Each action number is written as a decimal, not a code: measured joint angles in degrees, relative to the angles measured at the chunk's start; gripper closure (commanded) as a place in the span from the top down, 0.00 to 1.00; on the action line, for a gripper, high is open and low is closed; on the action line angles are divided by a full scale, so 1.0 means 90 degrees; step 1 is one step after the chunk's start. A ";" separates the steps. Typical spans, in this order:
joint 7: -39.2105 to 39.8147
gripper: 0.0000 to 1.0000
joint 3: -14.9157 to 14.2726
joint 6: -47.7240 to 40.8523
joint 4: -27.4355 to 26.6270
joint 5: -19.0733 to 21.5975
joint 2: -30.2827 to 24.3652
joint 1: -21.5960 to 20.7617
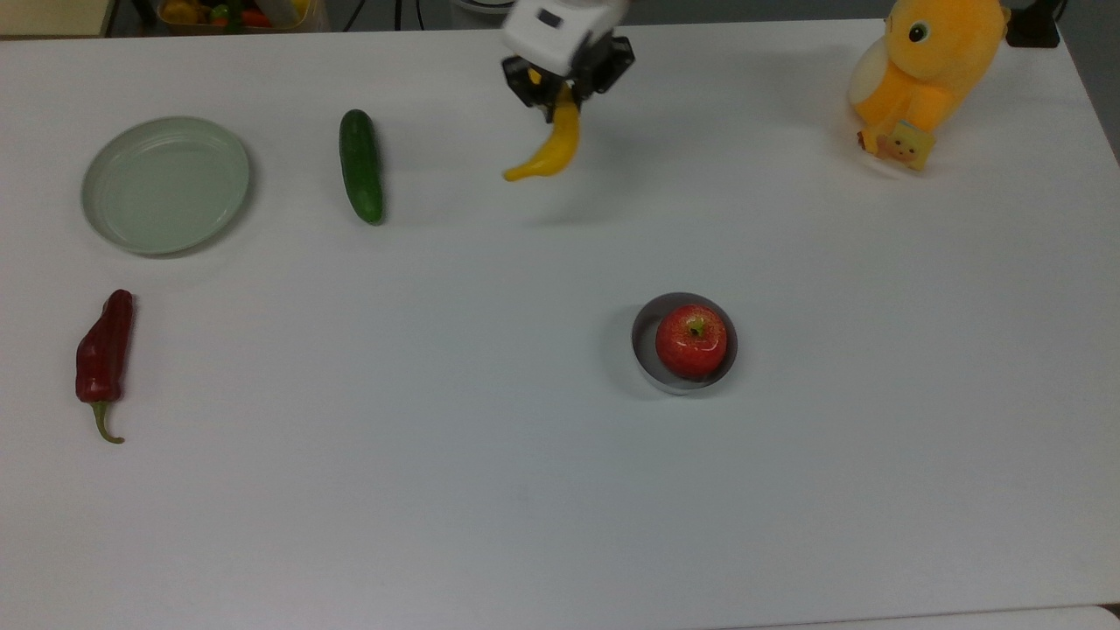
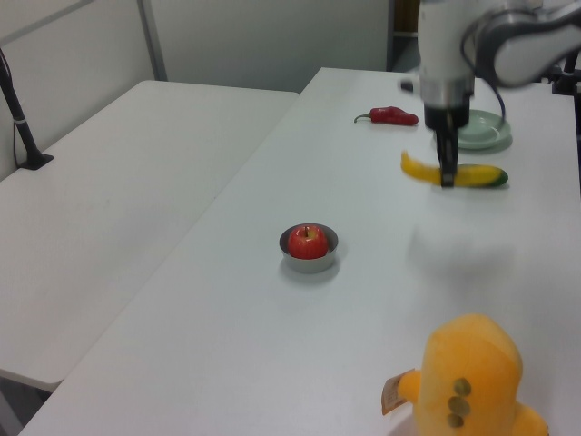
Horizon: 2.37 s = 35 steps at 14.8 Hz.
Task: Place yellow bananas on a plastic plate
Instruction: 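Lift the banana and carry it over the pale green plate, then lower the banana onto the plate and open the gripper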
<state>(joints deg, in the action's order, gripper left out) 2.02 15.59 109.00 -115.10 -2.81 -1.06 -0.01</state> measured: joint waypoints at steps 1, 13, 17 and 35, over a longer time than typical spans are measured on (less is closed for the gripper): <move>0.0110 0.00 -0.0195 -0.0205 0.0252 0.0062 -0.0009 0.0003; 0.2472 0.00 -0.2099 -0.0667 0.1207 0.0372 0.0075 0.0081; 0.3419 0.00 -0.2751 -0.0606 0.1329 0.0372 0.0191 0.0194; 0.3954 0.04 -0.3624 0.1595 0.1035 0.0124 0.1940 0.0703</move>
<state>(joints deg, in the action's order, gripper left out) 37.60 -17.03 123.35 -105.79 -1.69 16.41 6.32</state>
